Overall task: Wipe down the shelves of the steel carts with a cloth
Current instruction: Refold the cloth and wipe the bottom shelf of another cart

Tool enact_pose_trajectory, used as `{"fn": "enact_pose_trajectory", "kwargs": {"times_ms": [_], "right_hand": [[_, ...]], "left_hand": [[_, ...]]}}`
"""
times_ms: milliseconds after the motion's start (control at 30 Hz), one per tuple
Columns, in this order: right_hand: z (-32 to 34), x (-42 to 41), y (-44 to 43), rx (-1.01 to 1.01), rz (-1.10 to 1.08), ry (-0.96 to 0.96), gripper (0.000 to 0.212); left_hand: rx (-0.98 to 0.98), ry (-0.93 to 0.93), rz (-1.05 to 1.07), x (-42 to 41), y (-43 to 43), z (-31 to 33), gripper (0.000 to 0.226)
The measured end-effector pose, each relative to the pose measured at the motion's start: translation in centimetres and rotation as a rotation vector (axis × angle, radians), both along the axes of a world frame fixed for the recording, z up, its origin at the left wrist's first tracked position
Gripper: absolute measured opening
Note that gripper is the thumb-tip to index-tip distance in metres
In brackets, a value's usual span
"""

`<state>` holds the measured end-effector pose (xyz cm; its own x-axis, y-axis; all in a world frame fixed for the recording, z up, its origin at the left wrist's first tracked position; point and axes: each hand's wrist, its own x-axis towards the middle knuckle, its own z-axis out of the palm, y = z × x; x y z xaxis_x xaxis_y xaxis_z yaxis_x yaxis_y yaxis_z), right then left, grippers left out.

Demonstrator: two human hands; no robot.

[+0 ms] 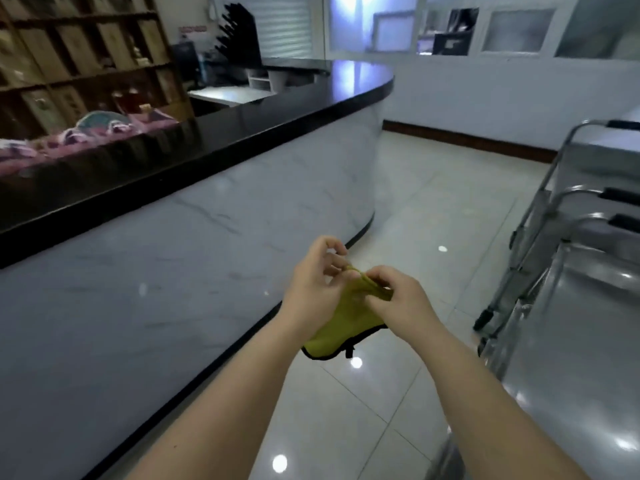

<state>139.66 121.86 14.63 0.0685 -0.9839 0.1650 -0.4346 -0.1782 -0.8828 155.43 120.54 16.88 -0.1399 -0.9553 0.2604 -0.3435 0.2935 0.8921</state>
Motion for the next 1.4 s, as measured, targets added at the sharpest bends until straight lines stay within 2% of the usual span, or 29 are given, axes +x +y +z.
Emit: {"fn": "enact_pose_trajectory", "kwargs": {"times_ms": [100, 200, 233, 300, 400, 433, 633, 700, 900, 1000, 1167, 1400], "right_hand": [[-0.2, 0.9, -6.1, -0.007, -0.1, -0.002, 0.023], [0.1, 0.8, -11.1, -0.027, -0.183, 0.007, 0.028], [0.1, 0.6, -12.6, -0.03, -0.206, 0.009, 0.029], [0.0, -0.1, -15.7, -0.032, -0.262, 0.013, 0.027], [-0.8, -1.9, -20.3, -0.023, -0.403, -0.016, 0.021], [-1.4, -2.7, -21.7, -0.029, -0.467, -0.03, 0.02], [-5.1, -6.2, -25.5, -0.016, -0.978, -0.269, 0.025], [-5.8, -7.3, -25.7, 0.008, -1.123, -0.27, 0.023], [-10.3, -10.8, -24.9, 0.137, -1.434, -0.355, 0.019], [-13.2, -13.7, -24.8, 0.164, -1.567, -0.47, 0.018], [-15.0, -17.6, -25.9, 0.064, -1.747, -0.612, 0.021], [-16.6, -19.4, -25.6, 0.008, -1.965, -0.693, 0.024]], "left_hand": [[0.016, -0.014, -0.088, 1.3, -7.1, -0.8, 0.042], [0.169, -0.116, -0.26, 3.2, -14.6, -3.0, 0.078], [0.207, -0.169, -0.314, 3.6, -16.9, -4.2, 0.081], [0.25, -0.224, -0.414, 3.3, -21.6, -6.6, 0.067], [0.367, -0.172, -0.533, 1.1, -28.2, -9.1, 0.032], [0.381, -0.169, -0.558, 0.2, -30.5, -9.8, 0.026], [0.332, -0.296, -0.763, -7.6, -42.5, -10.4, 0.023], [0.28, -0.328, -0.852, -11.4, -45.0, -10.0, 0.022], [0.158, -0.529, -1.147, -22.4, -47.2, -13.0, 0.023], [0.069, -0.575, -1.207, -26.8, -47.0, -15.2, 0.023], [0.171, -0.499, -1.194, -32.4, -46.6, -16.1, 0.023], [0.262, -0.509, -1.442, -40.7, -46.7, -17.3, 0.028]]}}
